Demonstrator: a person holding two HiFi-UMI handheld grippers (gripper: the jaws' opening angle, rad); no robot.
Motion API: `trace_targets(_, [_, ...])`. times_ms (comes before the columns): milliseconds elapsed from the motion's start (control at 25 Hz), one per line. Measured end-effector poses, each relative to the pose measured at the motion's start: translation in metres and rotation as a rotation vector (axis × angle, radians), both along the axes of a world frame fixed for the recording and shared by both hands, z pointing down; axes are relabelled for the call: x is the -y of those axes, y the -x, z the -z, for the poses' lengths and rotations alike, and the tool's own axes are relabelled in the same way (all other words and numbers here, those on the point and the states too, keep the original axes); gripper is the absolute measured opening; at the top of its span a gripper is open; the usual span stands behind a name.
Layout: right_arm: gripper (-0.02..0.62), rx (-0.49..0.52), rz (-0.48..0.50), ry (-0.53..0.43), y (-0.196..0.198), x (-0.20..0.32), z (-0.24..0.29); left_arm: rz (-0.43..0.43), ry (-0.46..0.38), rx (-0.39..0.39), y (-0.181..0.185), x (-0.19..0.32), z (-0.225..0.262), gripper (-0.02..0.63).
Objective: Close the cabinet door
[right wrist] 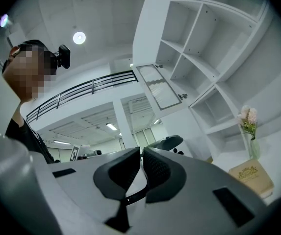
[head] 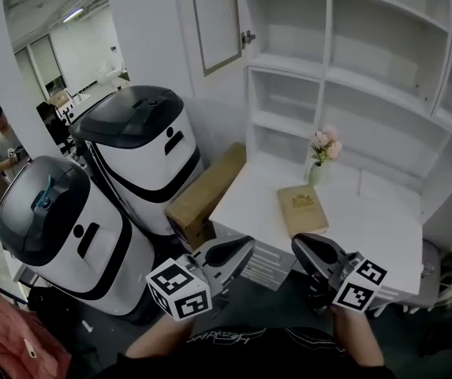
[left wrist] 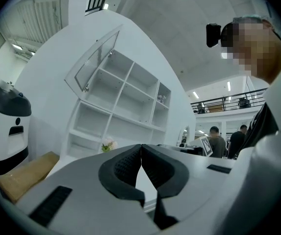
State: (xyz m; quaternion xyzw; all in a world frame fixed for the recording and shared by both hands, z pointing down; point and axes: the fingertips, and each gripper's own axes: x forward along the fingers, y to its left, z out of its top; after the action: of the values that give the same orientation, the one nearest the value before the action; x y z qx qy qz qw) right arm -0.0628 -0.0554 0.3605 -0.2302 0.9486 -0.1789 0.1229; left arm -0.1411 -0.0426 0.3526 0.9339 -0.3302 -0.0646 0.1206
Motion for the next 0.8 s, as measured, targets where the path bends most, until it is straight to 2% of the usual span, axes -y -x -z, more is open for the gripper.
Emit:
trace_targets(200, [0.05,-0.016,-0.019,0.022,0.032,0.048,-0.008,0.017,0.015,-0.02,0.043,0.05,-0.006,0.021])
trace_targets(400, [0.049,-0.048,0.004,0.016,0.047,0.08,-0.01,0.058,-0.032,-0.034,0.066,0.085,0.007,0.021])
trace_targets(640, [0.05,-0.078,0.01,-0.041,0.044,0.132,0.001,0.111,-0.064,-0.04,0.076,0.136,0.023,0.021])
trace_targets(800, [0.05,-0.048,0.034,-0.042,0.033,0.175,0.012,0.168,-0.084,-0.055,0.081,0.179,0.042,0.023])
